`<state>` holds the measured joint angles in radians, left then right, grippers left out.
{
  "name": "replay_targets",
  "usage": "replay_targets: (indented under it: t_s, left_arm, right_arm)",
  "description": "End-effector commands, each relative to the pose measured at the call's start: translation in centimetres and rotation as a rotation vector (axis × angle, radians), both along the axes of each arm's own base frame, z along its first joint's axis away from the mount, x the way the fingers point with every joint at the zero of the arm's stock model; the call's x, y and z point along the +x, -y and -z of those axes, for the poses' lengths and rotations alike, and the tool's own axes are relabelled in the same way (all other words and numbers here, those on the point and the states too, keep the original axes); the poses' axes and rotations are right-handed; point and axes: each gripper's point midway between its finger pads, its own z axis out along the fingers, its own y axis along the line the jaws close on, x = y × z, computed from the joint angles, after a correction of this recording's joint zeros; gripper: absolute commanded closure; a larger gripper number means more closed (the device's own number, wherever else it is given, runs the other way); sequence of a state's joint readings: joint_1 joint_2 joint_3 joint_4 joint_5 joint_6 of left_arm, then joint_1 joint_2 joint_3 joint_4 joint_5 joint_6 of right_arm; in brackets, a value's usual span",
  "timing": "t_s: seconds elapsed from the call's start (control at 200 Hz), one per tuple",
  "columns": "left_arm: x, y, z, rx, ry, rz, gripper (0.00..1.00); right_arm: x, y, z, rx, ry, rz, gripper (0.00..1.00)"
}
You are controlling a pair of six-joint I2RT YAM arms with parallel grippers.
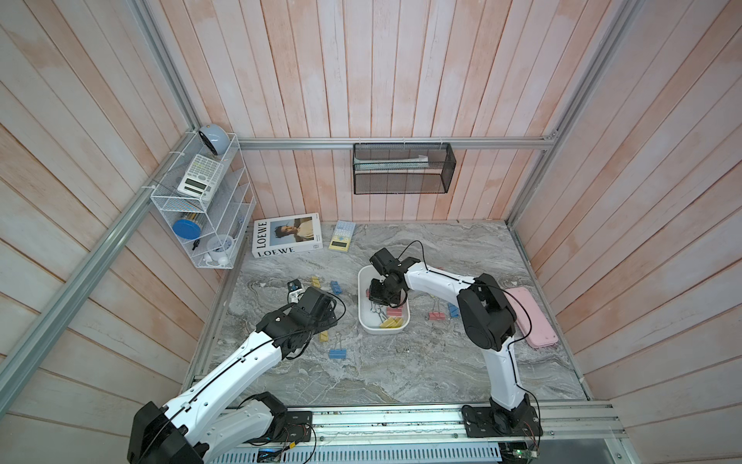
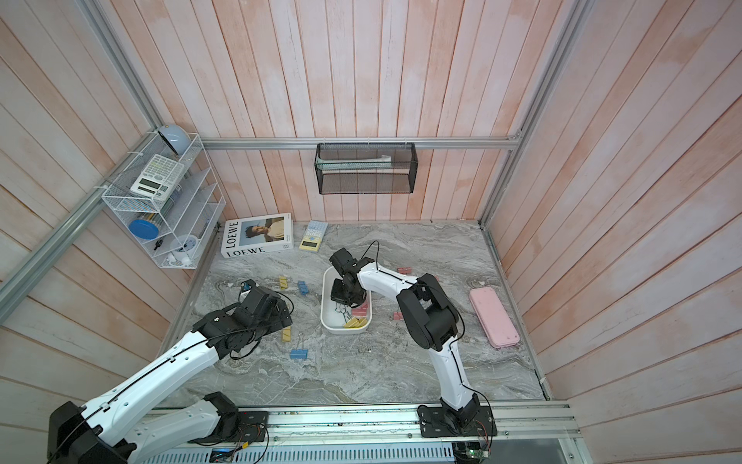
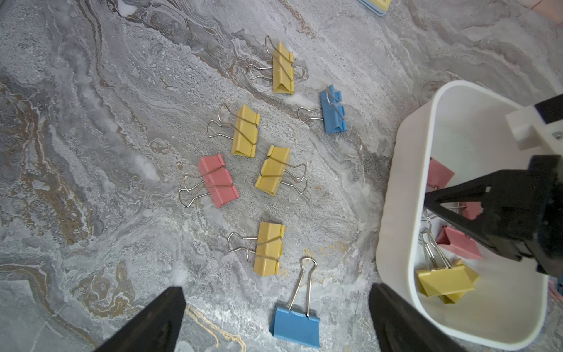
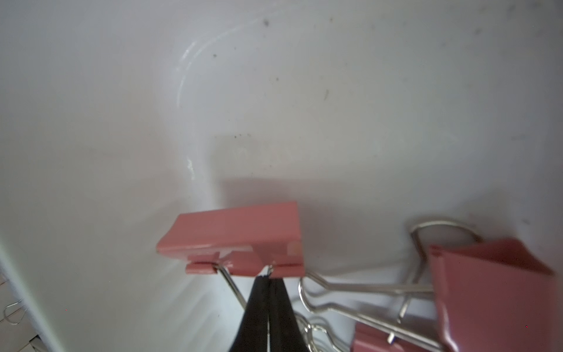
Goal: Take out the binder clips from the storage box
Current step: Pick up the binder clip from the storage box, then place the binder clip at the center of the board.
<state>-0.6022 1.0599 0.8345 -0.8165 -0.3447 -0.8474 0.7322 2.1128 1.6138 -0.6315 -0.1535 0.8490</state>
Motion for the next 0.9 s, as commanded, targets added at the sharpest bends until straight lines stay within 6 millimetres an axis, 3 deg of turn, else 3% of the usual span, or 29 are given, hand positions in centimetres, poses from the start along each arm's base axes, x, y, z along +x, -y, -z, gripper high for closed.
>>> replay_targets:
  t_s: [0.0,0.125,0.275,0.52,0.675,0.81,0.895]
  left_arm:
    - [1.4,1.0,-1.2,-0.016,0.034,0.027,0.0]
    - [2.5,2.2,-1.8,-0.028,0.041,0.054,0.0]
    - [3.7,3.7,-2.1,-0.054,0.04,0.083,0.0]
    - [5.1,5.6,-2.0,-0.084,0.022,0.117,0.0]
    - [5.7,6.4,-1.8,-0.098,0.015,0.132,0.0]
    - [6.0,7.3,-1.5,-0.113,0.002,0.147,0.0]
    - [6.0,7.6,-1.4,-0.111,-0.004,0.154,0.0]
  right_arm:
    - [0.5,1.5,-5.7,0.005,0.112,-0.003,1.0]
    - [0.8,4.5,-8.5,0.007,0.166,0.039,1.0]
    - [1.3,10.7,-9.9,0.004,0.195,0.154,1.0]
    - [-0.4,23.3,-8.5,-0.064,0.184,0.392,1.0]
    - [-2.5,30.0,-6.8,-0.139,0.166,0.544,1.0]
    - [-4.1,33.7,-4.6,-0.232,0.17,0.623,1.0]
    - [-4.7,34.9,-3.3,-0.243,0.147,0.649,1.0]
